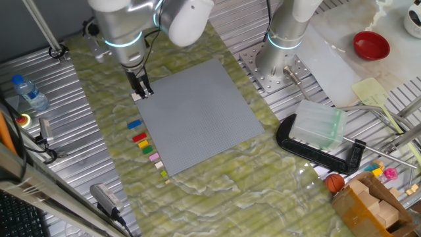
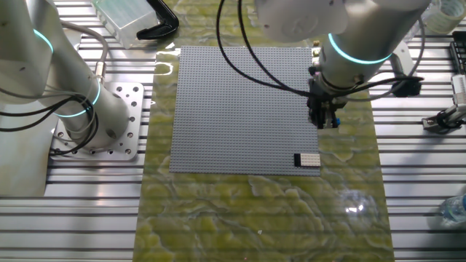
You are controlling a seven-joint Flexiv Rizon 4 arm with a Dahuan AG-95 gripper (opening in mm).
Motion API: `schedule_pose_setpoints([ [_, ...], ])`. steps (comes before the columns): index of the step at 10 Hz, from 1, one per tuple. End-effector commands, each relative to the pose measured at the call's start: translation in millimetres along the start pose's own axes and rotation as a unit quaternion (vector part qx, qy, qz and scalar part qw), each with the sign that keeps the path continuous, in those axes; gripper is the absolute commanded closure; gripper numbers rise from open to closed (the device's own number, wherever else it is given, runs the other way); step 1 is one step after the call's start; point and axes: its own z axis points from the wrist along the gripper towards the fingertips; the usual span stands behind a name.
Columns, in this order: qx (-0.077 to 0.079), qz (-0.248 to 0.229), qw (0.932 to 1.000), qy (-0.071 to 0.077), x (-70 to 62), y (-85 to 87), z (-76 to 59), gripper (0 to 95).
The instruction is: Build with small Lego blocks
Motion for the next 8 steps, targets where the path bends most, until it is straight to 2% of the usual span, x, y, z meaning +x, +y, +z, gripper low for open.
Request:
schedule_pose_setpoints([
  [1, -0.002, 0.029, 0.9995, -0.008, 3.1, -0.4, -3.0, 95.0],
  [6, -0.004, 0.028, 0.9995, -0.013, 3.6, 0.5, -4.3, 95.0],
  [8, -0.005, 0.03, 0.9993, -0.021, 4.1, 1.1, -5.2, 95.0],
])
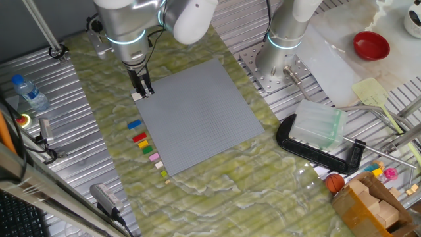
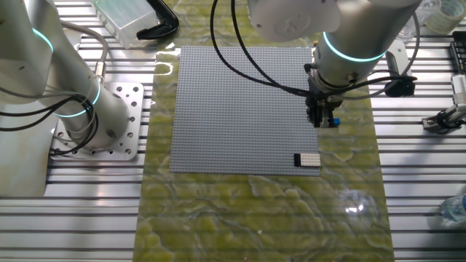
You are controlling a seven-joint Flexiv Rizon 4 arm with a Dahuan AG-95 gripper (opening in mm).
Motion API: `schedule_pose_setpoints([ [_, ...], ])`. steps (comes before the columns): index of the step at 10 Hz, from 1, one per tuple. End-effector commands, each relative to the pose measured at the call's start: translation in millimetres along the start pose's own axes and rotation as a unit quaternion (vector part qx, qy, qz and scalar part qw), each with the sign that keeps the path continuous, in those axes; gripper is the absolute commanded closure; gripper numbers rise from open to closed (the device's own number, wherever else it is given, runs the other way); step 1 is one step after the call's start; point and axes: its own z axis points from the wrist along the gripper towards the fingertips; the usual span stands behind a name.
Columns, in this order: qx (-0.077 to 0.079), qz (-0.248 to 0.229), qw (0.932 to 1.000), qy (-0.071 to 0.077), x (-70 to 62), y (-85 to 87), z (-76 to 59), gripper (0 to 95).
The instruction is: Build with small Lego blocks
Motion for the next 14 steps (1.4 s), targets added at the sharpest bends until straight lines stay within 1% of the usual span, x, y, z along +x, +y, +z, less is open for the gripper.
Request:
schedule_pose_setpoints([
  [1, 0.001, 0.005, 1.0, -0.002, -1.3, 0.1, -0.2, 95.0],
  [3, 0.002, 0.006, 1.0, 0.0, -1.4, 0.0, 0.0, 95.0],
  [14, 0.0, 0.0, 1.0, 0.0, -3.5, 2.6, 2.9, 95.0],
])
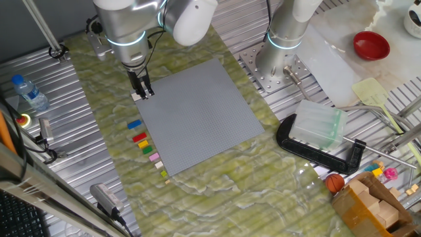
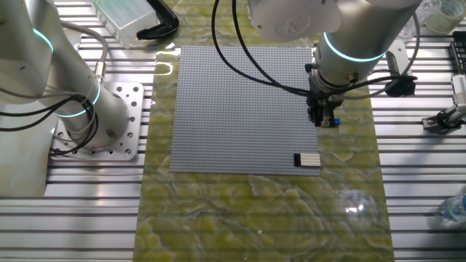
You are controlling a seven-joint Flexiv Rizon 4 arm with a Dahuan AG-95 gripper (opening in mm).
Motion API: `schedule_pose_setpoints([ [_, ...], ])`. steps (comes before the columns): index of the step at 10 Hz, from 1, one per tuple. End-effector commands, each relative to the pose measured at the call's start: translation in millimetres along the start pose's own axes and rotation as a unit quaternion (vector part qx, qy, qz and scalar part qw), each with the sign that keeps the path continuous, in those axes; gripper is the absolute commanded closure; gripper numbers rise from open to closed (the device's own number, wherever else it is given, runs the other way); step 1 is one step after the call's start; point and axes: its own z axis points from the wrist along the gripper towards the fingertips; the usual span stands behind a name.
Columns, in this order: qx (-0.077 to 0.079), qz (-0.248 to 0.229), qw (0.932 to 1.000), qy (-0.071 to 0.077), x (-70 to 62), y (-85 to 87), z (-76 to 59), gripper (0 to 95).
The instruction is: Build with small Lego blocks
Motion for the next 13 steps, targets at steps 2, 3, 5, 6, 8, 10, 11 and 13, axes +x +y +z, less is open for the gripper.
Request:
schedule_pose_setpoints([
  [2, 0.002, 0.002, 1.0, 0.002, -0.2, 0.2, -0.1, 95.0],
  [3, 0.002, 0.001, 1.0, 0.003, -0.1, 0.2, -0.1, 95.0],
  [5, 0.001, -0.001, 1.0, 0.003, -0.1, 0.2, -0.1, 95.0],
  [6, 0.001, -0.003, 1.0, 0.003, -0.1, 0.3, -0.1, 95.0],
  [8, 0.0, -0.003, 1.0, 0.004, -0.1, 0.3, 0.0, 95.0],
  [10, -0.001, -0.003, 1.0, 0.003, -0.8, 1.8, 1.0, 95.0],
  [11, 0.0, -0.003, 1.0, 0.004, -1.2, 2.4, 1.5, 95.0],
  [13, 0.0, -0.003, 1.0, 0.004, -2.2, 4.5, 3.3, 95.0],
])
